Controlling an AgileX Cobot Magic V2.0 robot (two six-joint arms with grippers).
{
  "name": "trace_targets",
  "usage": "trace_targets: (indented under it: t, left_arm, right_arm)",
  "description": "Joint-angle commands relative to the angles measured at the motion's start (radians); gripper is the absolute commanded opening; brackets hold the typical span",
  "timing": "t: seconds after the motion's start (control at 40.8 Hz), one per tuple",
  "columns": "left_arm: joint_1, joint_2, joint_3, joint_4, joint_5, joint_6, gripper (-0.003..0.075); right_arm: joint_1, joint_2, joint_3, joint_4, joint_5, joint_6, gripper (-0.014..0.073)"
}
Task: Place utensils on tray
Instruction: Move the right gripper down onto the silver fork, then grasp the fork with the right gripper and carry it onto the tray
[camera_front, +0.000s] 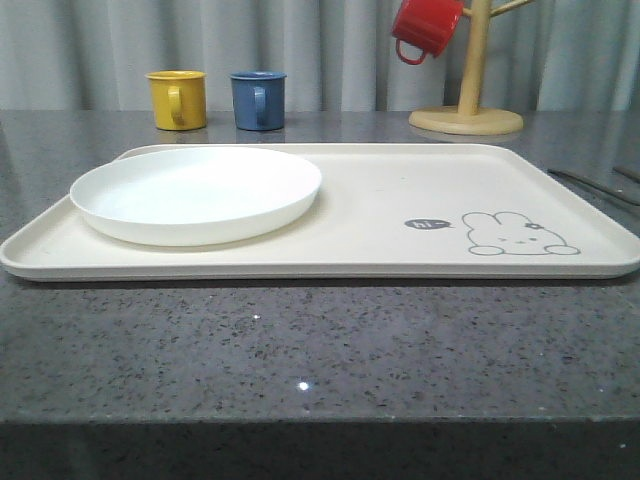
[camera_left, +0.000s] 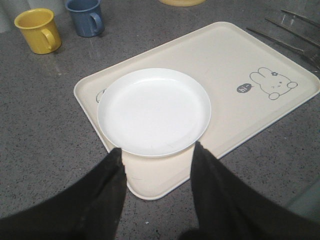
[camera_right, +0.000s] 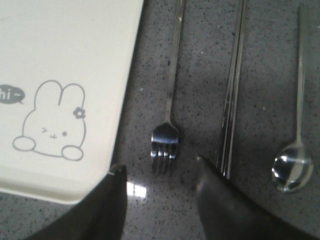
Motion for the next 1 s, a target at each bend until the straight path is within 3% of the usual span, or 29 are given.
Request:
trace_targets:
  t: [0.0,0.416,0.808,0.906,0.98]
  left_arm:
    - [-0.005,0.003,-0.025,0.003,-0.076,-0.008,0.0293]
    - [-0.005,0.003,-0.025,0.003,-0.076,-0.008,0.0293]
    - [-0.005,0.003,-0.025,0.003,-0.076,-0.008,0.0293]
    - [-0.005,0.003,-0.025,0.003,-0.076,-0.008,0.0293]
    - [-0.005,0.003,-0.025,0.003,-0.076,-0.008,0.0293]
  right_arm:
    - [0.0,0.064,-0.082,-0.009,-0.015,-0.012,0.0328]
    - [0.0,0.366,-0.252,-0.022,0.084,-0.012,0.0328]
    - [0.0,0.48,-0.265,-0.022,0.081,-0.012,0.0325]
    - [0.0,0.482,-0.266,-0.022,0.088,-0.012,0.026]
    - [0.0,0.482,-0.266,-0.022,0.098,-0.012,0.015]
